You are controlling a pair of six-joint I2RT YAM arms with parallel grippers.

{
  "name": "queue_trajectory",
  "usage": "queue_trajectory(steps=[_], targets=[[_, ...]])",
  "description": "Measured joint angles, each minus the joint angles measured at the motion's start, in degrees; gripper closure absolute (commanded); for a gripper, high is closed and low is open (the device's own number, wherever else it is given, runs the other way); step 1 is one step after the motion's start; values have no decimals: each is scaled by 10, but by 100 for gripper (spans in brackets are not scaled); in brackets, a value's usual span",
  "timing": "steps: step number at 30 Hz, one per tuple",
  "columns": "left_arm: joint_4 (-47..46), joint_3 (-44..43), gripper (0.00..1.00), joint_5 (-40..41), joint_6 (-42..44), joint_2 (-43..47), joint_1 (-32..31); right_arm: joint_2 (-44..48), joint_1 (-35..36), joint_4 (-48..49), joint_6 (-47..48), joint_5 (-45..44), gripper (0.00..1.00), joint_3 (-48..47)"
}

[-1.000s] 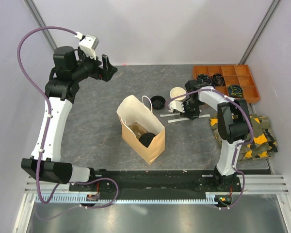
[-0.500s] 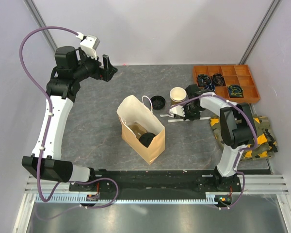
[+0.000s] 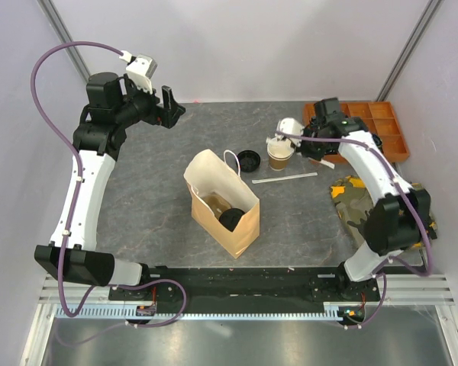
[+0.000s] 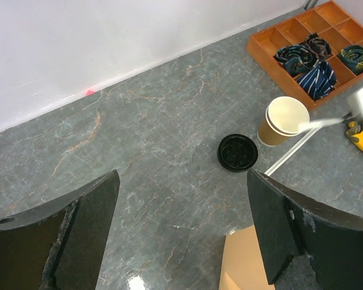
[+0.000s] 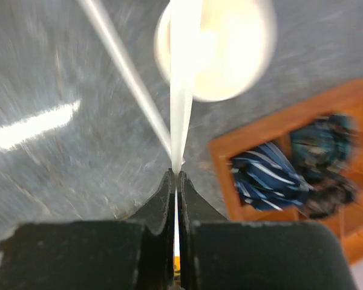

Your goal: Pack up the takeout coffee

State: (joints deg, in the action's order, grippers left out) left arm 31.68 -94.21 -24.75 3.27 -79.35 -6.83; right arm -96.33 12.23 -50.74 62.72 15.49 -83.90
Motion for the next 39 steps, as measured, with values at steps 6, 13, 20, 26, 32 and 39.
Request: queue_trajectory(steps=[6,13,20,26,32,39], targets=[[-15,14,0,1,-15,1,0,42,-16,4,-226,76,100,-179],[-28,20,0,2,-26,-3,0,-10,-8,146,-597,200,100,-464],[-43,31,0,8,-26,10,0,75,138,246,-733,253,100,-320],[-42,81,0,17,-23,70,0,94,260,238,-696,240,100,-237],[-42,121,0,27,-17,130,0,120,327,223,-655,198,100,-182],[-39,147,0,35,-12,165,0,136,339,215,-586,66,100,-188]])
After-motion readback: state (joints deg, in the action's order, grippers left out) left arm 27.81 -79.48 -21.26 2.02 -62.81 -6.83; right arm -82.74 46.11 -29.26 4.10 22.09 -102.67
